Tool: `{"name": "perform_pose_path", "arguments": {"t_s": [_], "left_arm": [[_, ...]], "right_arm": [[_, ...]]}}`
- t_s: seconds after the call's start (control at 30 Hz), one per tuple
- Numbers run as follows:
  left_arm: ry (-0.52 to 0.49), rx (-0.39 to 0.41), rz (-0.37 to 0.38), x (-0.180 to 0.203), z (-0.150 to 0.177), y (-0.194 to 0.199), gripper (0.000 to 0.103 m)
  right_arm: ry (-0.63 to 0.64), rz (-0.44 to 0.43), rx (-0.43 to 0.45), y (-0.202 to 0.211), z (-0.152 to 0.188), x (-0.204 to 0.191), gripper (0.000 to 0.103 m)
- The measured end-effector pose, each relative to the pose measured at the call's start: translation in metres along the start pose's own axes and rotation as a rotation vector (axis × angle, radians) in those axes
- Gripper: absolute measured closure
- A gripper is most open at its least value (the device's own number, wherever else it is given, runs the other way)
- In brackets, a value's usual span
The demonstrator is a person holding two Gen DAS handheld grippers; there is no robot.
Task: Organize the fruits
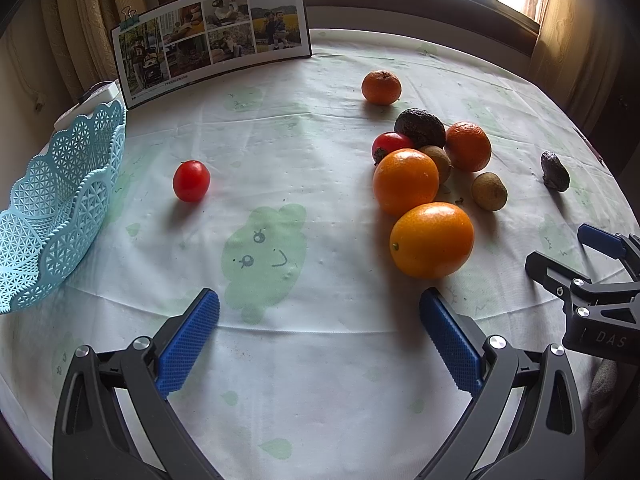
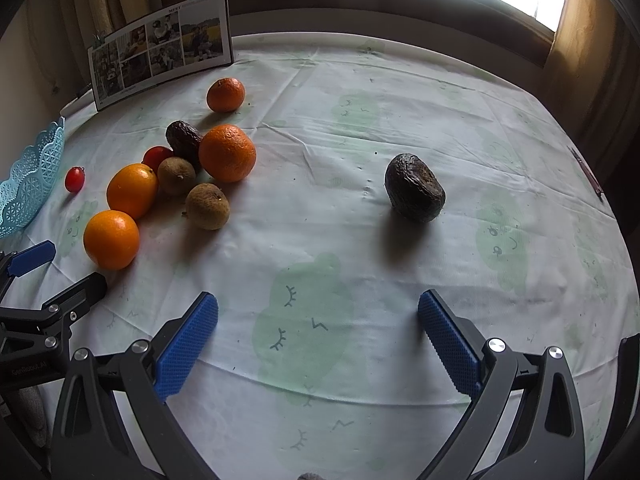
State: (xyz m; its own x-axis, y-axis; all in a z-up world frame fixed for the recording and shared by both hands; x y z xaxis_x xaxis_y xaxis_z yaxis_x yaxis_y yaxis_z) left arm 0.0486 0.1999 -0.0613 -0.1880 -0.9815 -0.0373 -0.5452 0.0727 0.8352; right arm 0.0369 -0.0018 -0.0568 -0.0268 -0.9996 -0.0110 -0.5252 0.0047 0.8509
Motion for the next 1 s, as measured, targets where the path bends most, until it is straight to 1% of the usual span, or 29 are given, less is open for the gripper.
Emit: {"name": "perform_pose_path", "arguments": {"t_s": [0.57, 0.63, 0.73, 0.8, 0.93, 1.0], "left_arm": [[-0.001, -0.008, 0.002, 0.000, 0.000, -0.001, 0.002], [-0.006, -0.011, 0.010, 0.000, -0.001, -0.001, 0.002], [-0.014, -0.017, 0.042, 0.004, -0.004, -0.001, 0.002], [-0.013, -0.010, 0.056, 0.008, -0.004, 0.003, 0.002], [-0.018, 0.019, 0.054, 0.011, -0.009, 0.011, 0.002], [-0.014, 0.033, 0.055, 0.011, -0.014, 0.015, 0.002]], "right_arm": [[0.003, 0.003, -0.002, 0.000, -0.001, -0.004, 0.005], [0.004, 0.002, -0.001, 0.000, -0.001, -0.004, 0.005], [0.007, -0.002, -0.001, 0.000, 0.000, -0.004, 0.005], [0.015, -0.008, -0.003, 0.001, 0.000, -0.004, 0.005], [0.019, -0.011, -0.005, 0.001, -0.002, 0.000, 0.005], [-0.004, -0.007, 0.022, 0.006, -0.006, 0.007, 0.005]]}}
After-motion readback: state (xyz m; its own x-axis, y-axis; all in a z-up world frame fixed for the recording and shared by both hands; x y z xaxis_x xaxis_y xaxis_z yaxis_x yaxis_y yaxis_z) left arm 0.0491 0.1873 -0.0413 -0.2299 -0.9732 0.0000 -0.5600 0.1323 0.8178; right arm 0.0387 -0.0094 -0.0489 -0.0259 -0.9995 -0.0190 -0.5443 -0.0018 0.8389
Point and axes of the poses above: each gripper's, at about its wrist camera, not at the fingertips, and y roughly against the way its jaws point, x to its right, z to its underside, the point moved 7 cm from there along -y, roughly the way its jaws point, and after that the axes turned 3 degrees about -x, right-handed, at the moved point
